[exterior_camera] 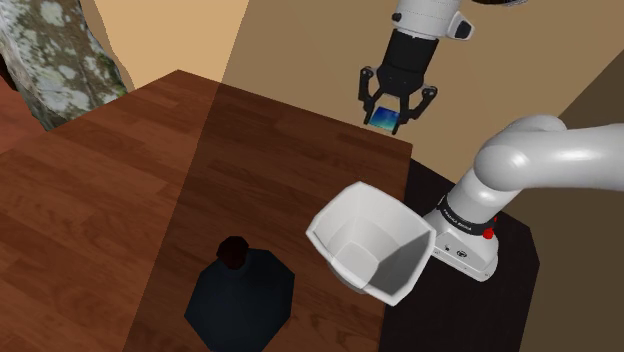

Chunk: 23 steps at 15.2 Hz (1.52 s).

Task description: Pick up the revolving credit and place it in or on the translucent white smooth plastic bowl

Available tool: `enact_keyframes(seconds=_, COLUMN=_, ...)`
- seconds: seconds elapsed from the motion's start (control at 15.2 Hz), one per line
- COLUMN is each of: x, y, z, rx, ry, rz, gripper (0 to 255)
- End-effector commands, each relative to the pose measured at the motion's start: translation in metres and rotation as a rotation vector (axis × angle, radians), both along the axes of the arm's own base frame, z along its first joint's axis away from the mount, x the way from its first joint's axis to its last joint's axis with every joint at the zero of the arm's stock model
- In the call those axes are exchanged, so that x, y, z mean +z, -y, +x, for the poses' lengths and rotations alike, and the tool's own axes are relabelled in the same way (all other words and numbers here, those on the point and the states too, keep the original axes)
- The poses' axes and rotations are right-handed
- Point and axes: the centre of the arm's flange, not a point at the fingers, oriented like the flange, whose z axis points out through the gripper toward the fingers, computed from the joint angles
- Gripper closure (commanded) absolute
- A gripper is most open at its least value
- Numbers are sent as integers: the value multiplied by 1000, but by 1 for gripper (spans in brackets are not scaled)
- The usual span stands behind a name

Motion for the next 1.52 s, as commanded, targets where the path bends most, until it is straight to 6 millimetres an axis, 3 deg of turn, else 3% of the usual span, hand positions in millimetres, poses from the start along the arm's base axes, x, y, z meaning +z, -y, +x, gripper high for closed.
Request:
enact_keyframes(seconds=0.0, x=-1, y=-23, z=-15, rx=-2, ry=-1, rz=1, gripper=255)
enact_keyframes(seconds=1.06, x=8, y=-202, z=-126, rx=-2, ry=-1, rz=1, gripper=255)
enact_keyframes(seconds=1.45, x=-19, y=-206, z=-128, rx=-2, ry=-1, rz=1, gripper=255)
